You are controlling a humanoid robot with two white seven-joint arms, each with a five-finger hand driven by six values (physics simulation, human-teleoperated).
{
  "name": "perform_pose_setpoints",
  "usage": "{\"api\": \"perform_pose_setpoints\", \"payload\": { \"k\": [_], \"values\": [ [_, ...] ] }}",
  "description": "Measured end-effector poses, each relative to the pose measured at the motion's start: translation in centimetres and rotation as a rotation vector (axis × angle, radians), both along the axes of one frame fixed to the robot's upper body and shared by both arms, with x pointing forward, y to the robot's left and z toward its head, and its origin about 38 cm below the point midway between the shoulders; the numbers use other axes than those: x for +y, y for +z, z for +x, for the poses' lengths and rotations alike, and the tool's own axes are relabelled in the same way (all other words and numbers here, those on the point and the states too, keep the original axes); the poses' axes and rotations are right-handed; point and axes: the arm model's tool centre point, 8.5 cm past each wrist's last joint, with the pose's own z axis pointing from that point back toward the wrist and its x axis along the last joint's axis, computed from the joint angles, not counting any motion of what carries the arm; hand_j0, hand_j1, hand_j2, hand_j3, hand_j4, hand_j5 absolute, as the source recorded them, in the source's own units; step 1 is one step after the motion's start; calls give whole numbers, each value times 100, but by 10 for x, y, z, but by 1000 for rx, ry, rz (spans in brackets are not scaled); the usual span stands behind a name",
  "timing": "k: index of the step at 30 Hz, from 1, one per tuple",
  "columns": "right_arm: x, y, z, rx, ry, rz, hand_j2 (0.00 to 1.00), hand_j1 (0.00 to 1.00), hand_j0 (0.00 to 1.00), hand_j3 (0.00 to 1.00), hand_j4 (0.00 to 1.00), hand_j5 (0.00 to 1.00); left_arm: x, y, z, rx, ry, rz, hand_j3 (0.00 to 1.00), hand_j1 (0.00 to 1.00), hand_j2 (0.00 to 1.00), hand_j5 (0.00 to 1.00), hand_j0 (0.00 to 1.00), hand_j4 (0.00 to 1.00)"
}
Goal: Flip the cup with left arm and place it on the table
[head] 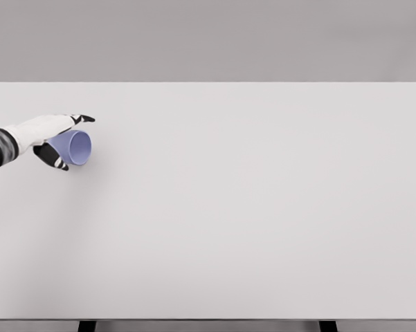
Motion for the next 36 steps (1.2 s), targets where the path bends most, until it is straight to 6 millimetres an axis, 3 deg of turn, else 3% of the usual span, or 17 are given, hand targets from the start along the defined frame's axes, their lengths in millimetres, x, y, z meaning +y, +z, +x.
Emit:
{"api": "perform_pose_setpoints", "payload": {
  "k": [8, 11, 14, 23, 29, 36],
  "values": [
    [0, 0, 0, 0, 0, 0, 100, 100, 100, 100, 100, 100, 1, -7, 1, 18, 9, -2, 100, 100, 100, 100, 100, 100],
    [0, 0, 0, 0, 0, 0, 100, 100, 100, 100, 100, 100, 2, -8, 1, 21, 13, -1, 92, 92, 92, 92, 92, 92],
    [0, 0, 0, 0, 0, 0, 100, 100, 100, 100, 100, 100, 5, -10, 1, 26, 21, 0, 91, 91, 91, 91, 91, 91],
    [0, 0, 0, 0, 0, 0, 100, 100, 100, 100, 100, 100, 7, -11, 2, 28, 28, 0, 63, 63, 63, 63, 63, 63],
    [0, 0, 0, 0, 0, 0, 100, 100, 100, 100, 100, 100, 6, -10, 3, 26, 33, -2, 57, 57, 57, 57, 57, 57],
    [0, 0, 0, 0, 0, 0, 100, 100, 100, 100, 100, 100, 5, 10, 11, -8, 31, -40, 56, 56, 56, 56, 56, 56]
  ]
}}
